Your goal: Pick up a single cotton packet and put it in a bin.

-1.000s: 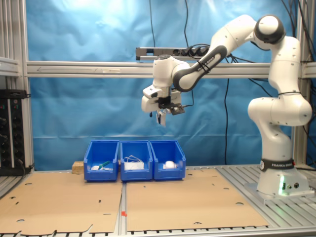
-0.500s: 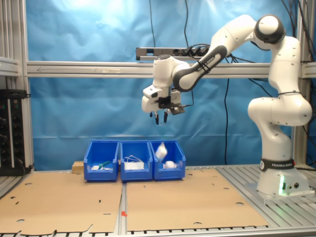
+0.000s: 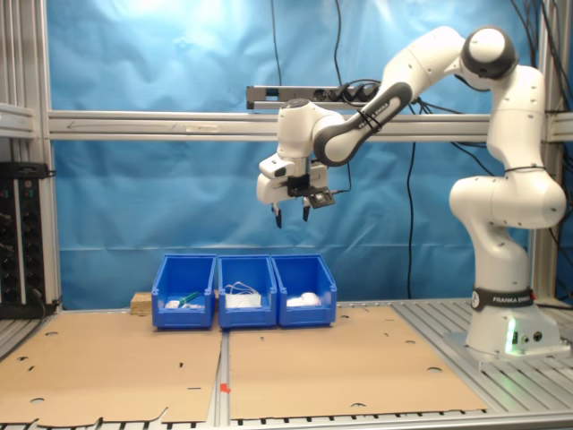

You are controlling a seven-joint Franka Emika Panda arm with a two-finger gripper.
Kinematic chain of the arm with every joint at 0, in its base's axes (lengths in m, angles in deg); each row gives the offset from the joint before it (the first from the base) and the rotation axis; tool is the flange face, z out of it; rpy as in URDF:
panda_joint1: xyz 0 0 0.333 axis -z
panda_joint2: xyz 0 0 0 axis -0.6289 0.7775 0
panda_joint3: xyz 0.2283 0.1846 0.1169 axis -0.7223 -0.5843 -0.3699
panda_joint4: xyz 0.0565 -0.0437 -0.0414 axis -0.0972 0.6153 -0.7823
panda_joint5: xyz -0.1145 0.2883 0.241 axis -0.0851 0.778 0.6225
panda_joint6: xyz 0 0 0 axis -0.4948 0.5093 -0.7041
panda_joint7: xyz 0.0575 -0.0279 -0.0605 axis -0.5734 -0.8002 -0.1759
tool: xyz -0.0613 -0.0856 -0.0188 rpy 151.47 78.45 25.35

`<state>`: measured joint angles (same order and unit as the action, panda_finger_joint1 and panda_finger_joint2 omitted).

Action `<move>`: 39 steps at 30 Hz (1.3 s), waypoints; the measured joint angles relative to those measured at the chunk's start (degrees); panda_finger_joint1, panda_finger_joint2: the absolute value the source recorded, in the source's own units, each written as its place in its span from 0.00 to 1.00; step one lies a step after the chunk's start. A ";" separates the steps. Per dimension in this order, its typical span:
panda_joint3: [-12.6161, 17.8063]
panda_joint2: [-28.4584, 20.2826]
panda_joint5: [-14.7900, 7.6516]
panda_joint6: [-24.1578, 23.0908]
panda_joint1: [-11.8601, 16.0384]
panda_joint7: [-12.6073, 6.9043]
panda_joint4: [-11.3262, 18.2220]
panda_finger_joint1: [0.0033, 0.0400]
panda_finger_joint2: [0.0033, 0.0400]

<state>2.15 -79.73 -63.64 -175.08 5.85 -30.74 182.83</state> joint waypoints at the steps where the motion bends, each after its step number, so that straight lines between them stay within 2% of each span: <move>1: 0.00 0.00 0.00 0.00 0.00 0.00 0.00 0.97 0.97; 10: 0.00 0.00 0.00 0.00 0.00 0.00 0.00 1.00 1.00; 39: 0.00 0.00 0.00 0.00 0.00 0.00 0.00 1.00 1.00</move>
<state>2.15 -79.73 -63.64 -175.08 5.85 -30.74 182.83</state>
